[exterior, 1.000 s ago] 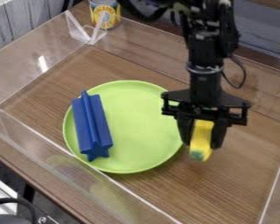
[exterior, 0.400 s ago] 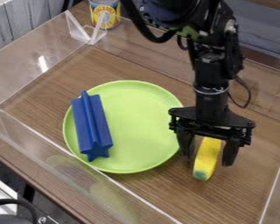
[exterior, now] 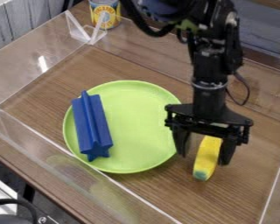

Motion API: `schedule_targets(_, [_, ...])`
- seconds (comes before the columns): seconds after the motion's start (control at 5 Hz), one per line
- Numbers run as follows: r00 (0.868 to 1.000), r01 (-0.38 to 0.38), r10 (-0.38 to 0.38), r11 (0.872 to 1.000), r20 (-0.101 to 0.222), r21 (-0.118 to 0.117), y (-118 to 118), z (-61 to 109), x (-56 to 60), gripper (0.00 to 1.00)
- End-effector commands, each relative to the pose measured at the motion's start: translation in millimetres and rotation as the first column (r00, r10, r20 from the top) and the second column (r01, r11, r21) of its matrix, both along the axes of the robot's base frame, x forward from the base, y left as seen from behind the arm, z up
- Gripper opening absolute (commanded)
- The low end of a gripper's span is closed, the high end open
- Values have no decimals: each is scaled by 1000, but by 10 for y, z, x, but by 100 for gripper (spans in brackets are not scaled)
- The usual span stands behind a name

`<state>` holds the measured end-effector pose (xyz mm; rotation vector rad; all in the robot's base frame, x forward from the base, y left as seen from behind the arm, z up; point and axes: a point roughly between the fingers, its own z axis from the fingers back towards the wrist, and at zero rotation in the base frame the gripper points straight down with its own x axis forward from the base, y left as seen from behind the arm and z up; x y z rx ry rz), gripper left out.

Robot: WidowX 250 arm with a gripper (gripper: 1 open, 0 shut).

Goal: Remove the banana from inside the green plate and put it on the table

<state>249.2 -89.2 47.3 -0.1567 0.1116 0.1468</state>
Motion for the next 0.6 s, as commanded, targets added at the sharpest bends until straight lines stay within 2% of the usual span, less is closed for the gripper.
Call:
schedule_targets(0.0, [997, 5, -4, 1000, 75, -6, 43, 335, 110, 100])
schedule_targets(0.2, [994, 4, -3, 1000, 112, -11, 126, 682, 182, 100])
schedule_targets(0.4, [989, 10, -5, 1000, 151, -29, 241, 1062, 250, 100])
